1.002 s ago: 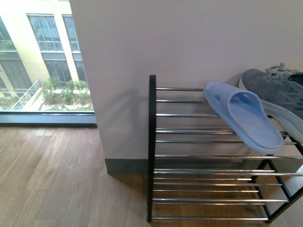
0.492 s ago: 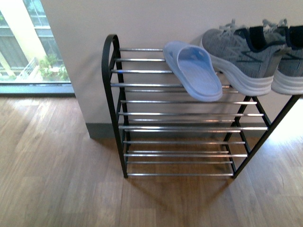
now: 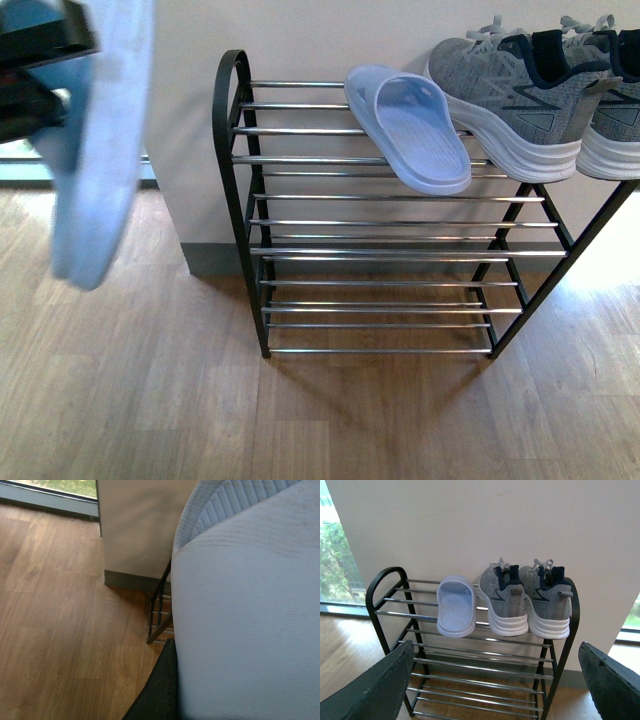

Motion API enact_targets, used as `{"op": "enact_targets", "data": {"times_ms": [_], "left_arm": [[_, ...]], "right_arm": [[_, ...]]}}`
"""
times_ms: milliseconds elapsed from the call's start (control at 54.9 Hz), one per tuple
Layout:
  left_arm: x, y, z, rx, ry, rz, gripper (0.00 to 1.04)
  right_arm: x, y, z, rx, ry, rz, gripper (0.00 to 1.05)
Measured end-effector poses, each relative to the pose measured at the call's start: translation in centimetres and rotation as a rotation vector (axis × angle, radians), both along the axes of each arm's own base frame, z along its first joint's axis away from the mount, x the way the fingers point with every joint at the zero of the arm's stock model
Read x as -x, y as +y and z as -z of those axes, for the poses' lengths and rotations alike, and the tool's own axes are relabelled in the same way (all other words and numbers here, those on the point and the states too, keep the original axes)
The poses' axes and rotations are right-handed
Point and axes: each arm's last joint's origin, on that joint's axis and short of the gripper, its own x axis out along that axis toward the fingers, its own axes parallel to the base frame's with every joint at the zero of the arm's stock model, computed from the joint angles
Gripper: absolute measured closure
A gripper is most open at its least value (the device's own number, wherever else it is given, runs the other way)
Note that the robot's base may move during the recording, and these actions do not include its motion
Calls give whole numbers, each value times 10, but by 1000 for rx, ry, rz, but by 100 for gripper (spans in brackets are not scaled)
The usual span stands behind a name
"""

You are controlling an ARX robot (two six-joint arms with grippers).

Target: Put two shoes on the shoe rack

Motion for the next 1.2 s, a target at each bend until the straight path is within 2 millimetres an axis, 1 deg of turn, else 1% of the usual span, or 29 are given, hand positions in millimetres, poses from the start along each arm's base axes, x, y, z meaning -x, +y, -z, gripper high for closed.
{"op": "enact_targets", "data": {"times_ms": [200,255,328,365,419,583,765,966,1203], "left_arm": [[-42,-45,-1,-16,20,70,103],[-57,-61,-3,-30,15,92,103],[-70,-72,-4,-46,2,108,103],[-82,-81,-6,-56,-2,113,103],[-97,-90,-6,-86,-10,115,103],[-123,-103,-2,-123,-15,128,103],[-149,-114,12,-180,-15,148,103],[-167,-121,28,-267,-20,153,103],[-184,-119,43,-386,-24,139,103]], "right_arm": [[0,0,0,0,0,0,9],[0,0,0,0,0,0,9],[0,0,0,0,0,0,9],[0,0,0,0,0,0,9],[0,0,0,0,0,0,9],[0,0,0,0,0,0,9],[0,0,0,0,0,0,9],[0,0,0,0,0,0,9],[0,0,0,0,0,0,9]]}}
